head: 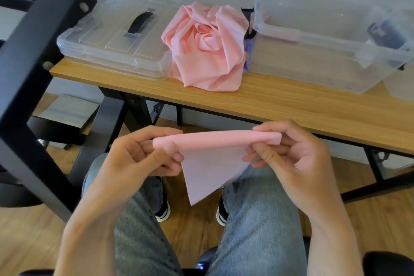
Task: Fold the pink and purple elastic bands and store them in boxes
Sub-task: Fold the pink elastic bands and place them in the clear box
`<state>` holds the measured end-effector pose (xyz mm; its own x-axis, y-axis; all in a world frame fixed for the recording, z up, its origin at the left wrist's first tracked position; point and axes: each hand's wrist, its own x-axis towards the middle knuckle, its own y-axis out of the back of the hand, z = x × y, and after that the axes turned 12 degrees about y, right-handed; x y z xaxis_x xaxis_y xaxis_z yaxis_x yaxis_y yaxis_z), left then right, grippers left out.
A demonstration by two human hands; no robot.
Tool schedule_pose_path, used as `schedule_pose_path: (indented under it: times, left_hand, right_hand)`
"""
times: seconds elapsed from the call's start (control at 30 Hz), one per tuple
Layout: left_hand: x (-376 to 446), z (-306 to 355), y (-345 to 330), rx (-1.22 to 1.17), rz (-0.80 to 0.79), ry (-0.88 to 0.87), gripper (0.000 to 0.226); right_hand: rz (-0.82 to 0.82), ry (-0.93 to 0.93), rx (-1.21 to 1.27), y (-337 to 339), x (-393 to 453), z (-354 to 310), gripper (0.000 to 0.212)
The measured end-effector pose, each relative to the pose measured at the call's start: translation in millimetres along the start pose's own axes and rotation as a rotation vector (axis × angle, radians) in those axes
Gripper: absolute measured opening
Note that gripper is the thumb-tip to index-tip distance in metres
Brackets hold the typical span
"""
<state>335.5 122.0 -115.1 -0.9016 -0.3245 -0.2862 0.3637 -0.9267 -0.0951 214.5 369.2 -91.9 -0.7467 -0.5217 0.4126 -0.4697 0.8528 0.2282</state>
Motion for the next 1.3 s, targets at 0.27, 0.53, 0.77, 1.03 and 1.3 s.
schedule_pose_path:
  times: [0.27, 0.53, 0.77, 1.03, 1.3]
  left_hand:
    - [1.0, -1.2, -2.6, 0.039, 0.052, -0.003, 0.044]
    - [-1.2, -1.2, -1.0, 0.094, -0.027, 0.029, 0.034]
    - [-0.2, -0.1, -5.2, 0.008, 0.012, 0.01, 0.06]
    - [-1.0, 0.1, -5.9, -0.061, 0.025, 0.04, 0.035]
    - [-1.9, 0.0, -5.1, 0.153, -0.013, 0.016, 0.04]
  right_hand:
    - [0.045, -0.007, 0.015, 1.7, -0.7, 1.2, 0.023]
    - [-0.002, 0.07, -0.175, 3.9, -2.7, 1.0, 0.03]
    - [-0.012, 0.061, -0.096, 3.0, -3.7, 1.9, 0.023]
    - [0.089, -0.046, 0.151, 2.1, 0.4, -1.0, 0.029]
    - [0.095, -0.05, 0.02, 2.6, -1.8, -0.1, 0.043]
